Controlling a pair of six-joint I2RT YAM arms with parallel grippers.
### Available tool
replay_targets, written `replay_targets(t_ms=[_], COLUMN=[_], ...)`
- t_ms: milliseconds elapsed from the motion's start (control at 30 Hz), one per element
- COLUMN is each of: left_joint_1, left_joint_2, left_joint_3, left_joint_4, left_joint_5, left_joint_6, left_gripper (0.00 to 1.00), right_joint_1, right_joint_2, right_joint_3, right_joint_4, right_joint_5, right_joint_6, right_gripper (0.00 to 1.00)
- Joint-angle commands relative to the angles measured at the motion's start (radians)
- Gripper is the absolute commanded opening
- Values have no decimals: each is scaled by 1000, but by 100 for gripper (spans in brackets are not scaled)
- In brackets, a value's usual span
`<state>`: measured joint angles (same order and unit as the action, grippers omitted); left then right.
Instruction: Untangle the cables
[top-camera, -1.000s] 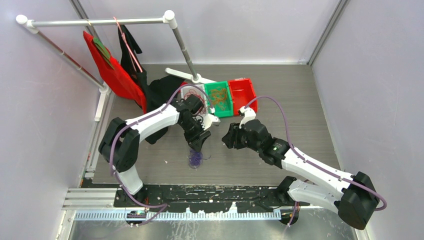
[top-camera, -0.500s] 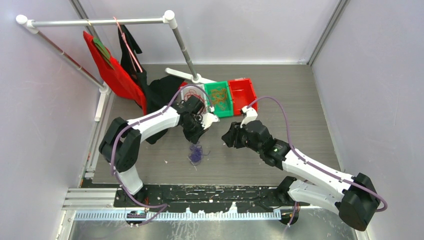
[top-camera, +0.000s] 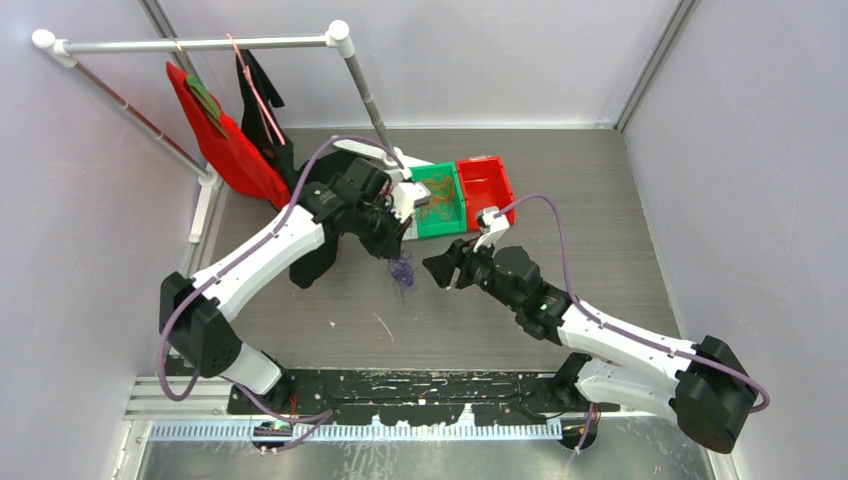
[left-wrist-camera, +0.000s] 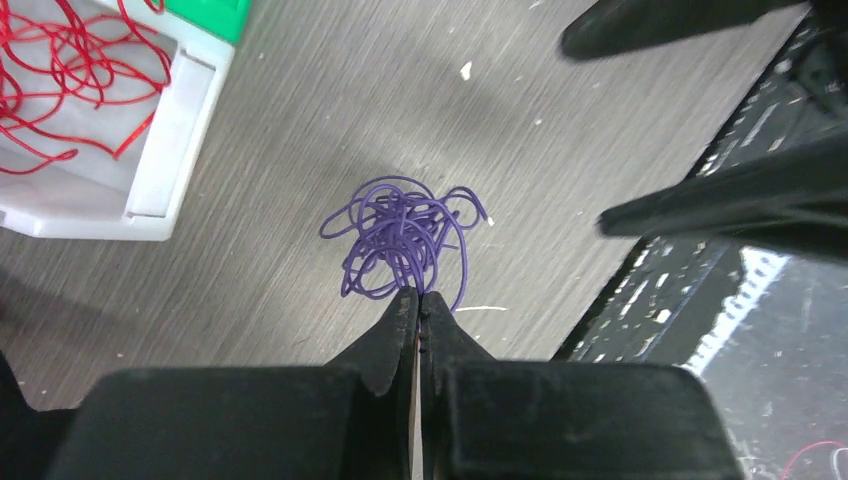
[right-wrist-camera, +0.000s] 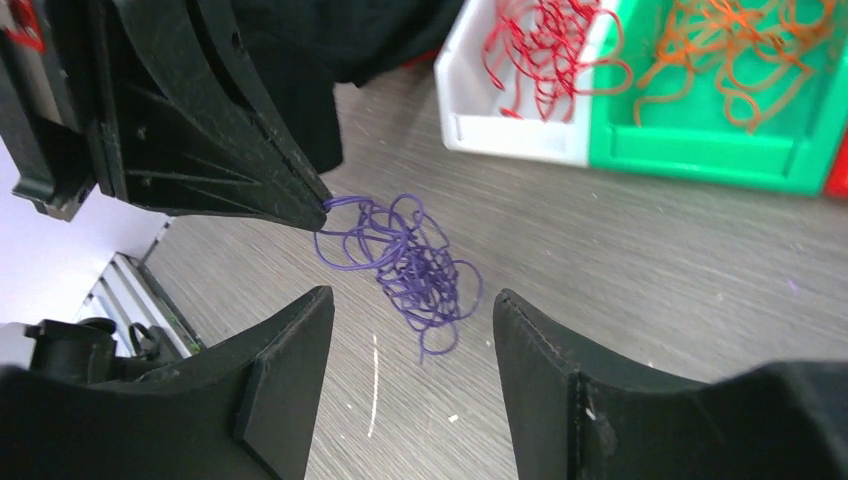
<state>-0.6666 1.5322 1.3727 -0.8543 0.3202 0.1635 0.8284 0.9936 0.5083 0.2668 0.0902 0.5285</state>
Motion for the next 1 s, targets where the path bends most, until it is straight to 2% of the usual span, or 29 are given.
replay_targets(t_ms=[0, 167, 533, 667, 967], left_joint_1=[10, 30, 50, 52, 53], left_joint_2=[-61, -70, -63, -60, -78], left_joint_3=[83, 129, 208, 219, 225], left_joint_4=[-58, -72, -103, -126, -162], left_joint_5=[71, 160, 349, 424, 398], left_joint_6=[-162, -246, -297, -308, -237], left_gripper=[0, 0, 0, 0, 0], right_joint_1=[35, 64, 97, 101, 102], right_joint_2=[17, 33, 98, 116, 43], right_joint_3=[4, 7, 33, 40, -4], right_joint_4=[221, 264, 335, 376, 404], right_joint_5=[8, 10, 32, 88, 57], right_joint_6=[-62, -83, -97, -101, -69], right_gripper=[66, 68, 68, 68, 68])
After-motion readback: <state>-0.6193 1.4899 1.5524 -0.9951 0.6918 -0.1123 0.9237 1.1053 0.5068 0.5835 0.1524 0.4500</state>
